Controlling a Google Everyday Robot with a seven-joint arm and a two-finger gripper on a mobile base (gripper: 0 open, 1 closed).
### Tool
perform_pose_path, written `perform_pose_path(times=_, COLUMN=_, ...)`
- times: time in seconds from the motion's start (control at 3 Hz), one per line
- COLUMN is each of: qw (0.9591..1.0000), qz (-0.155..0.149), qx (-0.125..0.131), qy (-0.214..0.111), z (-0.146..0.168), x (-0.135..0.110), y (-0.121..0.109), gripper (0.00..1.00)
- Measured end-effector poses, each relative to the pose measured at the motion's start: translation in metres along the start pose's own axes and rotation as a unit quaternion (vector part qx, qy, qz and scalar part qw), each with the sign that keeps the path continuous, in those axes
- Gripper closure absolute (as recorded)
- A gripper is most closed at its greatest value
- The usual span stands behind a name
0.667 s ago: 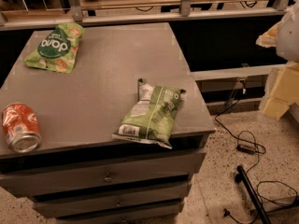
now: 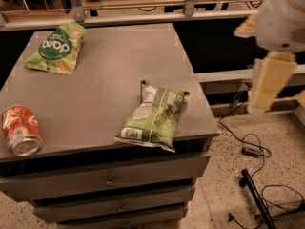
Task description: Move coke can near green jalapeno chip bag
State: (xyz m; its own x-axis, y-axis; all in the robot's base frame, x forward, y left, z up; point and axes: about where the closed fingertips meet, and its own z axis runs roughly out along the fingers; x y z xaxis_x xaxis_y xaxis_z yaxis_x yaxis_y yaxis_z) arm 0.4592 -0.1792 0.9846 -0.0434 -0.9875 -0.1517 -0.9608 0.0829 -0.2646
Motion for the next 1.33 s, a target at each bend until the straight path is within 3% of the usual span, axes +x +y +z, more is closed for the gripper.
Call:
perform_pose_path(times=0.33, qw=0.984, qz=-0.177, qx=-0.014, qy=-0.003, z=0.006, x=-0.086, y=-0.023, gripper=0.0)
perform_pose_path(times=0.67, qw=0.9419, qz=-0.332, qx=-0.034, qy=-0.033, z=0.022, x=-0.184, y=-0.025, gripper=0.0)
perform_pose_path(times=1.0, qw=0.9246, qz=-0.376, qx=-0.032, qy=-0.049, z=0.028, x=-0.221, y=-0.025, gripper=0.0)
perform_pose_path(times=1.33, qw=0.9269, qz=-0.371, qx=-0.018, qy=-0.055, z=0.028, x=-0.223, y=-0.03, gripper=0.0)
